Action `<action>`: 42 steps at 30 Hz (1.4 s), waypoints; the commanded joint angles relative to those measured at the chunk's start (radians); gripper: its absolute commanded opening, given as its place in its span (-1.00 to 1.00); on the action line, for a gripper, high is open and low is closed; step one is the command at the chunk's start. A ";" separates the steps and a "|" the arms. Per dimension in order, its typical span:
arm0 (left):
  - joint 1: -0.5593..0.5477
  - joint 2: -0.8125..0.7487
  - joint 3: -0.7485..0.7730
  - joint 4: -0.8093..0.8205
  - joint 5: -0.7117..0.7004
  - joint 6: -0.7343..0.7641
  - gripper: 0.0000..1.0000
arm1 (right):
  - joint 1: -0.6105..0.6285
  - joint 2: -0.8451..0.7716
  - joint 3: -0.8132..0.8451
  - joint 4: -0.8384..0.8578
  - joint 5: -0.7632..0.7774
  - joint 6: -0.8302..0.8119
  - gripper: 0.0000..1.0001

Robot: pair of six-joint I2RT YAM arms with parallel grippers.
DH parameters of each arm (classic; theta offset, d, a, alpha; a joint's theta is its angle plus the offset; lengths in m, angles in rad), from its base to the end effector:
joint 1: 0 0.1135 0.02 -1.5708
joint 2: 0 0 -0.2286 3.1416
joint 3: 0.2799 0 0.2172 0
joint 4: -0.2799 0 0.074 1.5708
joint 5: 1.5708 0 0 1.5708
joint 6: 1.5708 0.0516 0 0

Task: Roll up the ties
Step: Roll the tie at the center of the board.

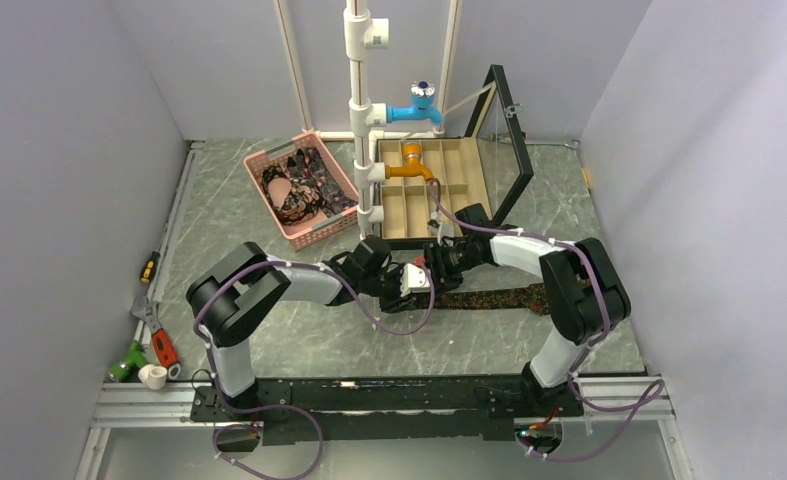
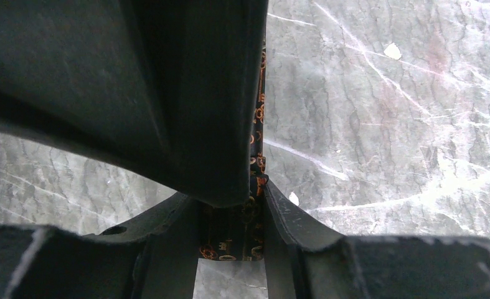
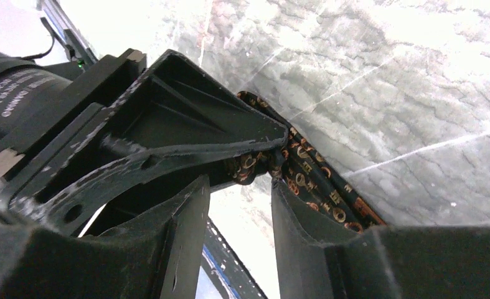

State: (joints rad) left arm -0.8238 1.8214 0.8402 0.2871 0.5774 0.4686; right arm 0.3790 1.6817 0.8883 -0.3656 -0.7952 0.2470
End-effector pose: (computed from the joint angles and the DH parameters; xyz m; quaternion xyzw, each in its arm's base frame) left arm 0.2054 -0.2633 0.1198 0.6191 0.6202 -0.3256 0.3549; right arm 0.2452 0.1373 0.1331 -0.1385 0.8953 0.4187 0.0626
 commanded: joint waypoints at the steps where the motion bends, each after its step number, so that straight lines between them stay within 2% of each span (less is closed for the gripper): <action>1: 0.008 0.020 -0.020 -0.147 -0.064 0.005 -0.17 | 0.019 0.048 0.010 0.060 -0.028 0.031 -0.14; 3: 0.007 0.019 -0.021 -0.148 -0.062 0.002 -0.16 | 0.021 0.065 0.011 0.065 -0.025 0.031 -0.15; 5: 0.007 0.018 -0.023 -0.147 -0.061 0.000 -0.16 | 0.023 0.086 0.011 0.069 -0.013 0.025 -0.25; 9: 0.009 0.007 -0.035 -0.140 -0.048 -0.003 -0.08 | 0.020 0.116 0.034 0.033 0.030 -0.022 -1.00; 11: 0.019 -0.005 -0.054 -0.117 -0.028 -0.009 0.07 | 0.015 0.113 0.039 -0.003 0.067 -0.061 -1.00; 12: 0.032 -0.017 -0.068 -0.097 -0.010 -0.014 0.23 | 0.011 0.113 0.038 -0.017 0.081 -0.077 -1.00; 16: 0.075 -0.058 -0.154 0.063 0.056 -0.047 0.56 | 0.000 0.134 0.032 -0.055 0.121 -0.116 -1.00; 20: 0.085 -0.070 -0.223 0.237 0.079 -0.046 0.71 | 0.000 0.172 0.032 -0.059 0.141 -0.129 -1.00; 24: 0.080 -0.009 -0.208 0.320 0.112 -0.078 0.76 | 0.000 0.182 0.030 -0.066 0.178 -0.152 -1.00; 27: 0.061 0.059 -0.181 0.389 0.124 -0.113 0.71 | -0.002 0.174 0.018 -0.062 0.183 -0.150 -1.00; 29: 0.050 0.100 -0.151 0.410 0.138 -0.141 0.60 | -0.001 0.172 0.016 -0.064 0.193 -0.147 -1.00; 33: 0.037 0.136 -0.115 0.378 0.127 -0.154 0.12 | -0.003 0.167 0.018 -0.057 0.156 -0.150 -1.00; 36: 0.043 0.091 -0.123 0.246 0.074 -0.107 -0.30 | -0.002 0.135 0.028 -0.037 0.090 -0.127 -0.98; 38: 0.051 0.045 -0.140 0.164 0.046 -0.076 -0.48 | -0.002 0.103 0.046 -0.051 0.042 -0.106 -0.74; 40: 0.053 -0.008 -0.178 0.109 0.040 -0.027 -0.52 | -0.002 0.065 0.053 -0.063 0.018 -0.078 -0.40; 42: 0.052 -0.018 -0.180 0.083 0.039 -0.025 -0.53 | -0.001 0.067 0.056 -0.063 -0.011 -0.067 -0.38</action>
State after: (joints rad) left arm -0.7773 1.8347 0.7063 0.5766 0.6670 0.3882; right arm 0.3740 1.7958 0.9253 -0.4099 -0.7776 0.1692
